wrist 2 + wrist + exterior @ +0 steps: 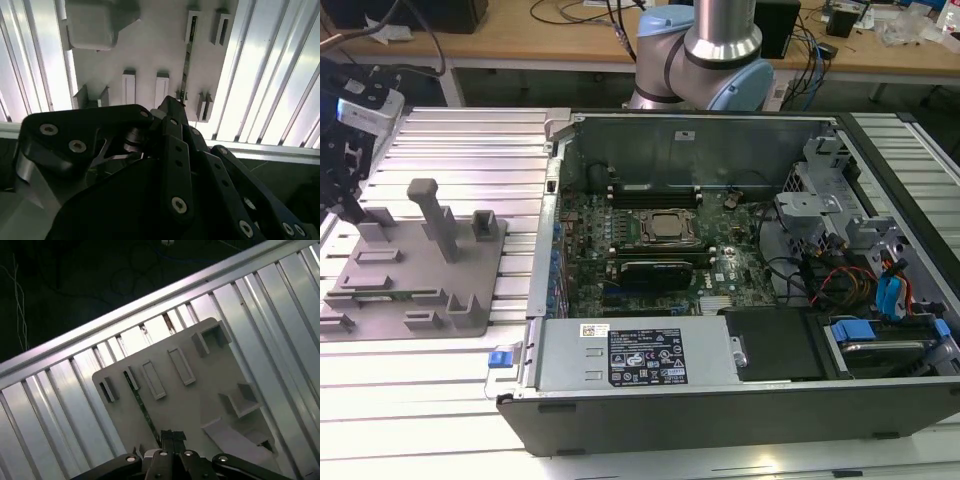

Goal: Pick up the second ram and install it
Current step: 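Pick up the second ram and move it above second insertion slot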

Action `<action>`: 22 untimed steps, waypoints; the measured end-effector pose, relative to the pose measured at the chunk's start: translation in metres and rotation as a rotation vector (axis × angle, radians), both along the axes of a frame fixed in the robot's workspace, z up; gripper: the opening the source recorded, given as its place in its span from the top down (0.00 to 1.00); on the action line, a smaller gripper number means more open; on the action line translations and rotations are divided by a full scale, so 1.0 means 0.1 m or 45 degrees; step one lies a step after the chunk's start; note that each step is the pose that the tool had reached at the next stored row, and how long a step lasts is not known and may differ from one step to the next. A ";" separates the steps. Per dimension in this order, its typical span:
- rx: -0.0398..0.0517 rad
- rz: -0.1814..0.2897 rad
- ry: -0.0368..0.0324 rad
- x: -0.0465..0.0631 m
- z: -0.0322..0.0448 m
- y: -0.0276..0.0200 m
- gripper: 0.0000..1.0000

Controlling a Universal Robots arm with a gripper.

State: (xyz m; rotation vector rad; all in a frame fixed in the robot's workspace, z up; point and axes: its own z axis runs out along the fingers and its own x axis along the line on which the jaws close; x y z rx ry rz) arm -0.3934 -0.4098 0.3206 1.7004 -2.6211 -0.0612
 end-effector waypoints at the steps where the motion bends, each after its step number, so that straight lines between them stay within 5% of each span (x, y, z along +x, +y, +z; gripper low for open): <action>1: 0.000 0.047 0.0001 0.00 -0.003 0.000 0.92; 9: 0.000 0.373 0.0002 0.00 -0.025 0.000 0.92; 22: 0.000 0.374 0.0000 -0.01 -0.162 -0.005 0.92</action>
